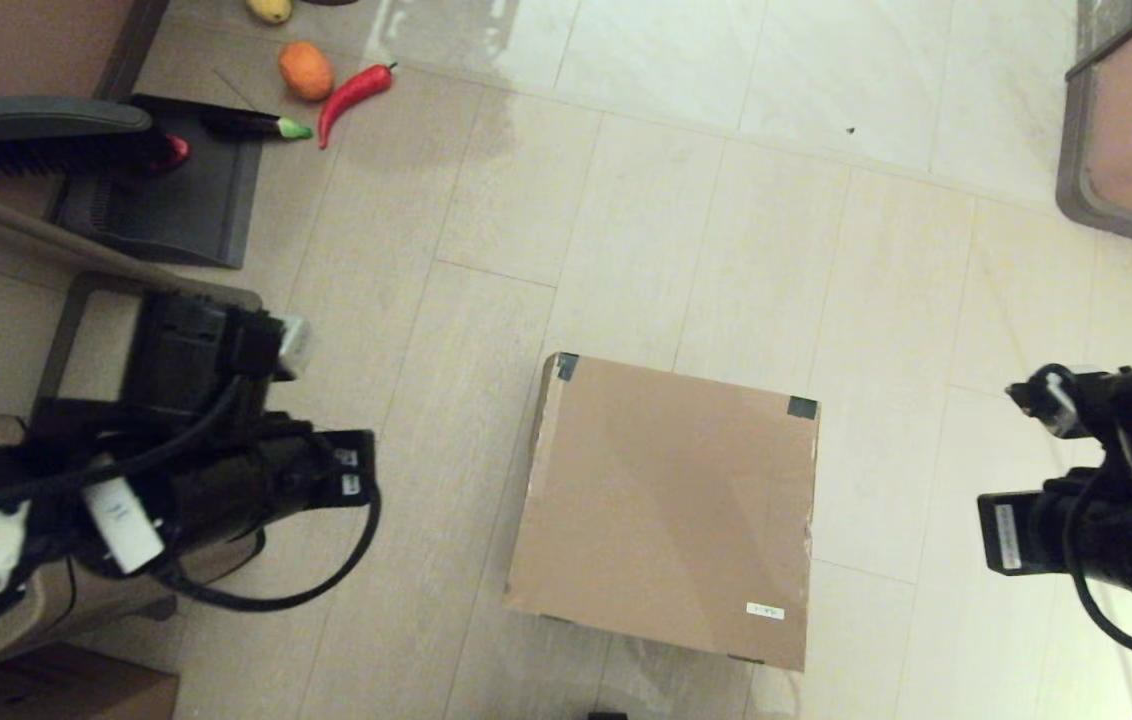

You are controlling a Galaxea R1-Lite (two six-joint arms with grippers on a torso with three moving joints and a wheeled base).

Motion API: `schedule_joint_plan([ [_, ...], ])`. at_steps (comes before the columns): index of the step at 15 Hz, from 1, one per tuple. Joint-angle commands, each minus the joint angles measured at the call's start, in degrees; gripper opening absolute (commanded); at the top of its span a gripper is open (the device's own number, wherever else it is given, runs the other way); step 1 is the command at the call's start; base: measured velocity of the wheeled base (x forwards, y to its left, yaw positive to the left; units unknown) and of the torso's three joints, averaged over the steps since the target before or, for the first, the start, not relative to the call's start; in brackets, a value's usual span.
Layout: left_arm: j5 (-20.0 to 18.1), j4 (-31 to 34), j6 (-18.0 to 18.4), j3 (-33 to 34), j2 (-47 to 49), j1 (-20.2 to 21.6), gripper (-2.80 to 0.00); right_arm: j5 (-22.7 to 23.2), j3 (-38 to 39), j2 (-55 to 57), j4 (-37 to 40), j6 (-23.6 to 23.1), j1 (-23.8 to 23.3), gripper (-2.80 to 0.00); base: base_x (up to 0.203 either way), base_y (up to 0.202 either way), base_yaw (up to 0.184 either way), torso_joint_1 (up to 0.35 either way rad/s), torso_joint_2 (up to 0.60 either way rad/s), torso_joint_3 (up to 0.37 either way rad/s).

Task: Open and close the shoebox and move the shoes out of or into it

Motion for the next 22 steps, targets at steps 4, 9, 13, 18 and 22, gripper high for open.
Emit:
schedule_joint_plan([
  [4, 4.81, 1.96, 5.37, 27.53, -33.27, 0.71, -2.8, -1.51, 19.62, -31.18, -0.9, -5.1, -2.82, -2.8, 0.0, 0.0, 0.0, 0.0, 0.0, 0.0],
  [9, -14.34, 6.96, 18.23, 47.41, -53.75, -2.6, -2.8, 10.42, 33.72, -59.18, 4.84, -14.35, -3.46, -2.8, 0.0, 0.0, 0.0, 0.0, 0.0, 0.0],
  [13, -18.38, 11.83, 19.52, 45.57, -50.51, -2.31, -2.8, 18.25, 34.48, -59.41, 10.44, -22.35, -5.48, -2.8, 0.0, 0.0, 0.0, 0.0, 0.0, 0.0],
  [18, -14.56, 11.59, 18.62, 45.56, -44.91, 18.15, -2.8, 19.7, 34.41, -60.71, 11.05, -21.37, -15.56, -2.8, 0.0, 0.0, 0.0, 0.0, 0.0, 0.0],
  [22, -16.59, 11.92, 20.74, 45.51, -59.77, 27.76, -2.8, 23.54, 34.67, -71.7, 14.03, -17.54, -15.58, -2.8, 0.0, 0.0, 0.0, 0.0, 0.0, 0.0],
])
